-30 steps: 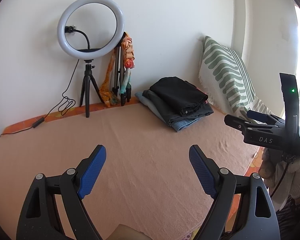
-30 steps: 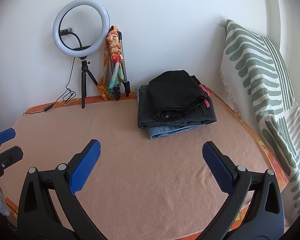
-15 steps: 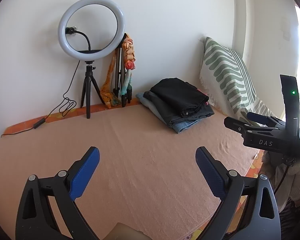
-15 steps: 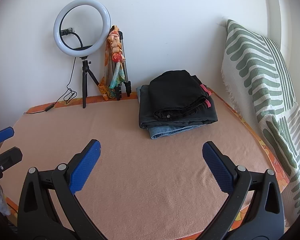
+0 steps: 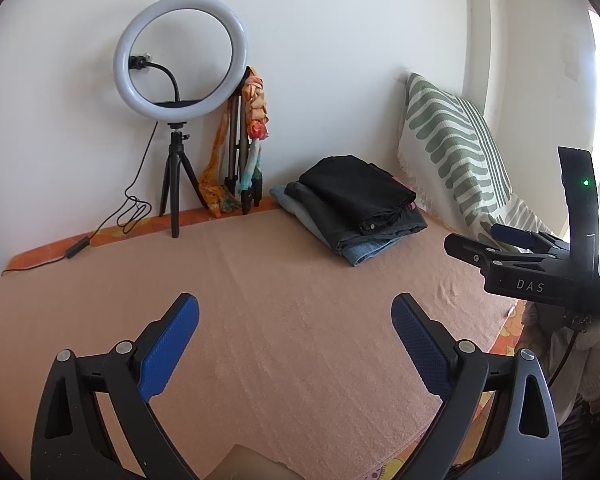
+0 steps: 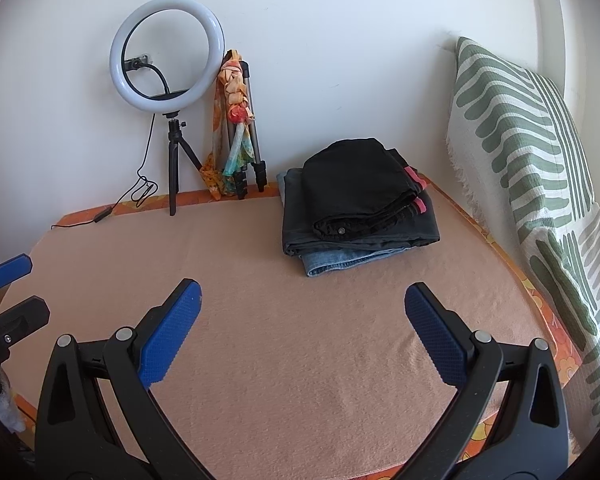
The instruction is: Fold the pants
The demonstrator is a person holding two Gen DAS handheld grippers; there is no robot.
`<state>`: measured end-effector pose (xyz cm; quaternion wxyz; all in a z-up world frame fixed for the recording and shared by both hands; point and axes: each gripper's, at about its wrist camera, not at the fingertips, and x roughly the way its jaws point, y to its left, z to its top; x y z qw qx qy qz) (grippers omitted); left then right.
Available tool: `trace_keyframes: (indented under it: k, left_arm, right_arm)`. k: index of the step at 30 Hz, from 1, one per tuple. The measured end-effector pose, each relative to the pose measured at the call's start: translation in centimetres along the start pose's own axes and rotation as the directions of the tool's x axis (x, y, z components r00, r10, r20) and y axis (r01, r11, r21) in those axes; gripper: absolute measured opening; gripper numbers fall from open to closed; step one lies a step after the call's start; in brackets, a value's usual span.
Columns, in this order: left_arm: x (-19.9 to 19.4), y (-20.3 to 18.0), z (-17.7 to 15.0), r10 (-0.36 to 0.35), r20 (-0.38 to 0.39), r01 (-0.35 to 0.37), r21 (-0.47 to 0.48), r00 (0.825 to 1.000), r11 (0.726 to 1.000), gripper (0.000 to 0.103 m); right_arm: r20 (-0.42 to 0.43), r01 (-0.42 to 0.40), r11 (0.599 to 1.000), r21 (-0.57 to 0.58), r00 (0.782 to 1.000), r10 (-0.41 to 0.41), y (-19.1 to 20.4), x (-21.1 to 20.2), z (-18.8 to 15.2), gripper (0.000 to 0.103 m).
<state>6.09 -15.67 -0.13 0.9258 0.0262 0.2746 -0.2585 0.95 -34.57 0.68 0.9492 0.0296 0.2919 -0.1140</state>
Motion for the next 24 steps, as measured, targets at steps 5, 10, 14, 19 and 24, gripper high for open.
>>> trace_keyframes:
  k: [5, 10, 14, 19, 24]
  left_arm:
    - [-0.08, -0.01, 0.02, -0.014, -0.008, 0.014, -0.004, 1.000, 1.000, 0.097]
    - [-0.01, -0.08, -0.11, -0.011, -0.014, 0.011, 0.006, 1.000, 1.000, 0.097]
    - [-0.06, -0.11, -0.18, 0.000, -0.009, 0.000, 0.010, 1.000, 1.000, 0.097]
    - [-0.13, -0.19, -0.27, 0.017, 0.004, -0.017, 0.028, 1.000, 0.999, 0.097]
    - [-0.37, 0.09, -0.11, 0.018, 0.016, -0.019, 0.025, 1.000, 1.000, 0.097]
  right_arm:
    - [-0.001, -0.003, 1.000, 0.000, 1.000, 0.003, 0.18, 0.10, -0.05, 0.103]
    - [-0.003, -0.009, 1.000, -0.005, 1.000, 0.009, 0.51, 0.25, -0.14, 0.103]
    - [-0.007, -0.011, 1.000, -0.006, 1.000, 0.011, 0.59, 0.35, -0.25, 0.103]
    - [-0.013, -0.019, 1.000, -0.009, 1.000, 0.019, 0.70, 0.47, -0.31, 0.103]
    - [-0.014, -0.031, 0.999, -0.005, 0.999, 0.031, 0.95, 0.60, -0.23, 0.103]
